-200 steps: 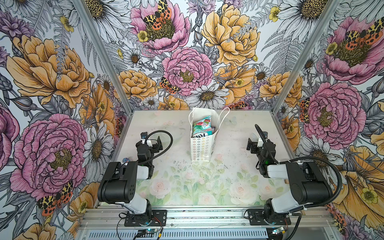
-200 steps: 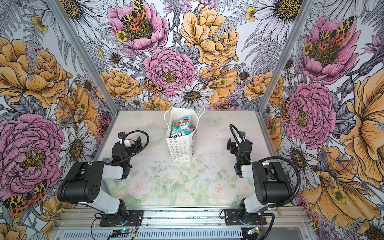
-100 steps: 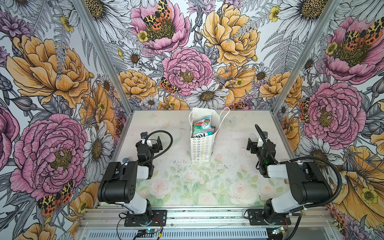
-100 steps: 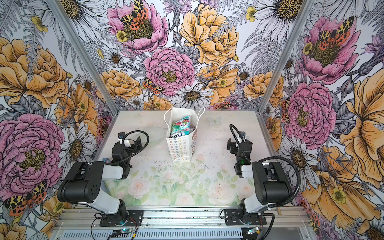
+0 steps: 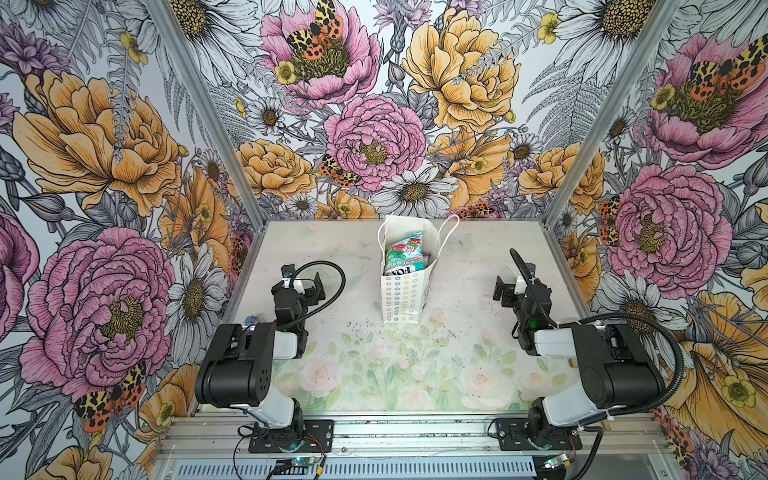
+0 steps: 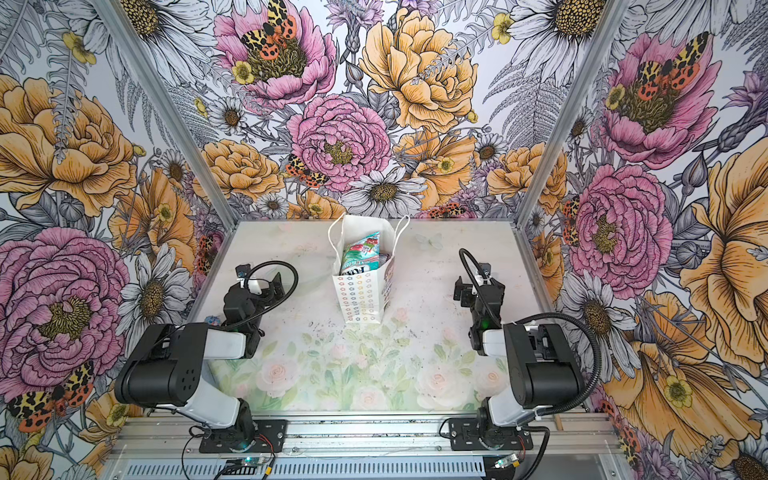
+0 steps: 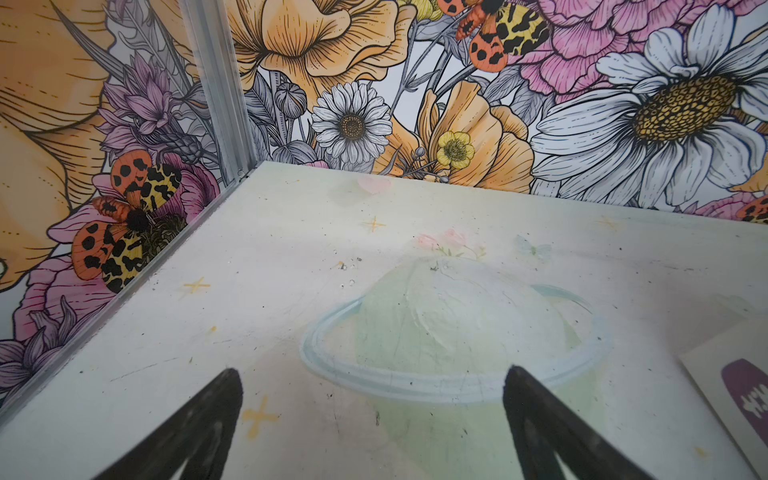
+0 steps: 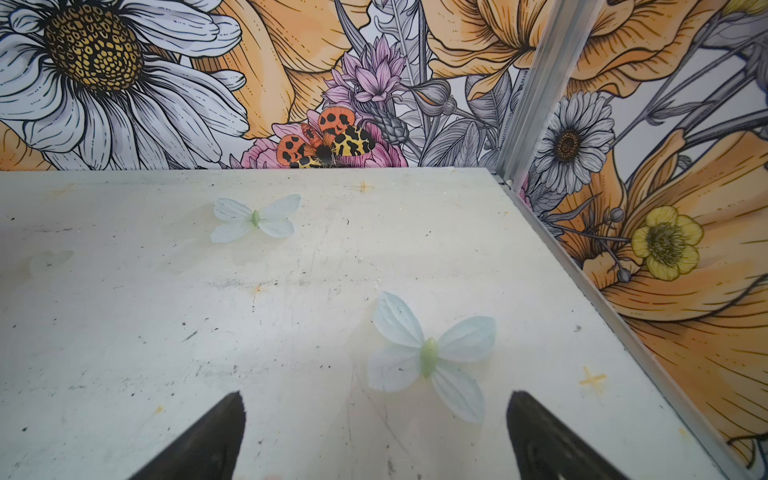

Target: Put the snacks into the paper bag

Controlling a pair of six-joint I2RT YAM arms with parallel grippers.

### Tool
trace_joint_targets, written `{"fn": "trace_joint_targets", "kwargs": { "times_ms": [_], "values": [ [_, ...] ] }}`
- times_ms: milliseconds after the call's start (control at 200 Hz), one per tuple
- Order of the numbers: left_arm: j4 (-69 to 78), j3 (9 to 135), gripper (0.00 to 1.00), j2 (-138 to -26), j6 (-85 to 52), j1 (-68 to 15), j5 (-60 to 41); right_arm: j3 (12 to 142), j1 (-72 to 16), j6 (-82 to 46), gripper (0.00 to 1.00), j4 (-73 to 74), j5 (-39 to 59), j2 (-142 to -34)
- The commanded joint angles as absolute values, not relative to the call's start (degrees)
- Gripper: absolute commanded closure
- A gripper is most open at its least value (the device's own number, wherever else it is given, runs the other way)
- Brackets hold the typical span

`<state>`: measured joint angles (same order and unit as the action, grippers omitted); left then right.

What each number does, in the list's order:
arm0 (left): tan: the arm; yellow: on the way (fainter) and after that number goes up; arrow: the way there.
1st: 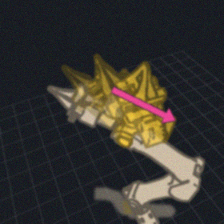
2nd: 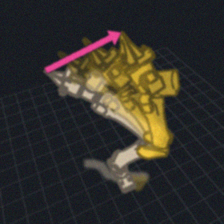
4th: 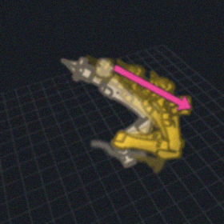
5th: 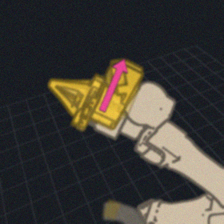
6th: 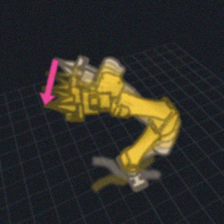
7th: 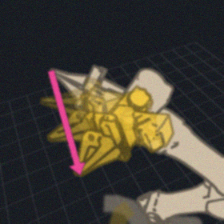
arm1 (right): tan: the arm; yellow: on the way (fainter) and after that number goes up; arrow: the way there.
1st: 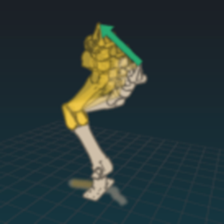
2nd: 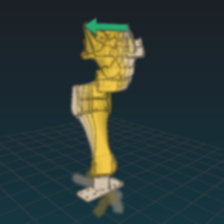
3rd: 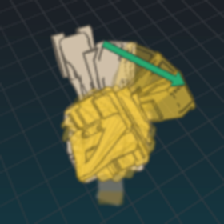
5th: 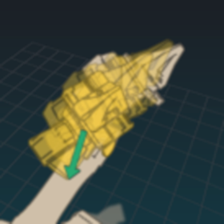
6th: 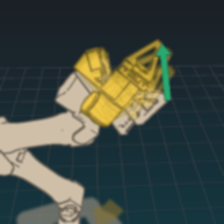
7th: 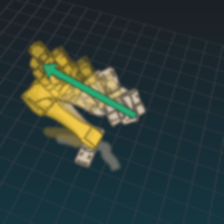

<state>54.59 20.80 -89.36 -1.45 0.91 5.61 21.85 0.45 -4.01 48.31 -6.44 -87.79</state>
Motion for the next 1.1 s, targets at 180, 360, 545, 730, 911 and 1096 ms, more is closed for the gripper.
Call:
{"fn": "trace_joint_targets", "kwargs": {
  "times_ms": [180,360,545,730,911,1096],
  "values": [
    [54.8,21.23,0.01,-88.93,-0.56,0.8,6.42,22.58,0.7,-4.79,0.0,49.46,-7.3,-88.0],
    [54.71,21.23,0.01,-88.87,-0.3,0.38,7.09,22.55,0.7,-4.74,0.0,49.57,-7.35,-87.98],
    [54.69,21.27,0.01,-88.93,0.08,-0.17,8.42,22.51,0.7,-4.79,0.0,49.53,-7.34,-87.98],
    [54.39,21.46,0.01,-89.01,0.42,-0.44,8.62,22.52,0.66,-4.83,0.0,49.48,-7.4,-88.0],
    [54.32,21.45,0.01,-88.99,0.35,-0.26,8.33,22.5,0.7,-4.8,0.0,49.48,-7.31,-88.04],
    [54.24,21.45,0.01,-88.99,0.35,-0.26,8.37,22.5,0.69,-4.8,0.0,49.49,-7.34,-88.0]
  ]
}}
